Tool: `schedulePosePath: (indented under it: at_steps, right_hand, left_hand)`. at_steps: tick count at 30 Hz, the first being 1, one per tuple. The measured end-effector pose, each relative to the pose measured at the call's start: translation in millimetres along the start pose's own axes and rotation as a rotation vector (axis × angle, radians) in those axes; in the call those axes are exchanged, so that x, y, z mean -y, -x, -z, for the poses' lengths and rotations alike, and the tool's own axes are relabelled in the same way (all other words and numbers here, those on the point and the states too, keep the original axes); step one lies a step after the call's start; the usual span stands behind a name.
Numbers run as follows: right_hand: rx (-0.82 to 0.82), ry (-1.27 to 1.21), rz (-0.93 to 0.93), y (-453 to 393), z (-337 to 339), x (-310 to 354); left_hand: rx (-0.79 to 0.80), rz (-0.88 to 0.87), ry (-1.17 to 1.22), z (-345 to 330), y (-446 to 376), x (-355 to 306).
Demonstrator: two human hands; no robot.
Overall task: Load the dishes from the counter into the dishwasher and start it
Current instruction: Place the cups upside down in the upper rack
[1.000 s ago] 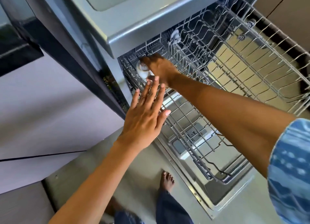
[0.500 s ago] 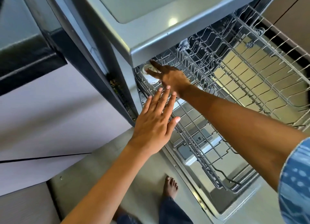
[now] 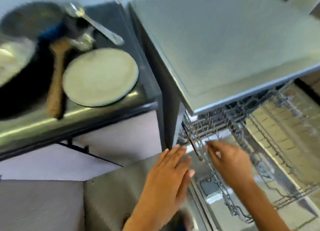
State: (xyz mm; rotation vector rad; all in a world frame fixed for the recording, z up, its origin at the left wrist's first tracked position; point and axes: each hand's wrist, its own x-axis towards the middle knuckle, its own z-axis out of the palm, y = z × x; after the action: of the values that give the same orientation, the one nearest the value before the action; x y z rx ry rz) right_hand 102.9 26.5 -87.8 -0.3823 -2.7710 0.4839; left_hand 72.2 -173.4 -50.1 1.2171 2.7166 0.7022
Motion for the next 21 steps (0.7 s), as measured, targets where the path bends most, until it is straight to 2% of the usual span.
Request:
schedulePosePath:
  at_steps: [3,6,12,15,18,21]
  right_hand:
    - [-0.043,-0.147,0.074,6.1,50.2,79.9]
    - [0.013,-0.317,0.161,-2.3,76.3,149.7]
    - [0.073,-0.475,0.413,-59.3,76.8,292.5]
    - [0.084,-0.483,0.49,-90.9,61.4,358.3]
    - [0.116,-0.492,0.551,-117.4,36.5,425.1]
    - [0.175,-0.519,0.576,-139.3,4.1,485.5]
  left_hand:
    - [-0.168,0.061,-0.03,81.6,34.3,-5.0]
    - [-0.328,0.215,-0.081,142.7,78.0,5.4]
    - [-0.593,0.497,-0.175,220.4,146.4,63.6]
    - [-0.711,0.566,-0.275,248.2,164.4,111.6]
    - [-0.753,0.662,-0.321,278.2,182.4,174.5]
    - [-0.704,0.788,-0.414,312.9,198.3,241.6]
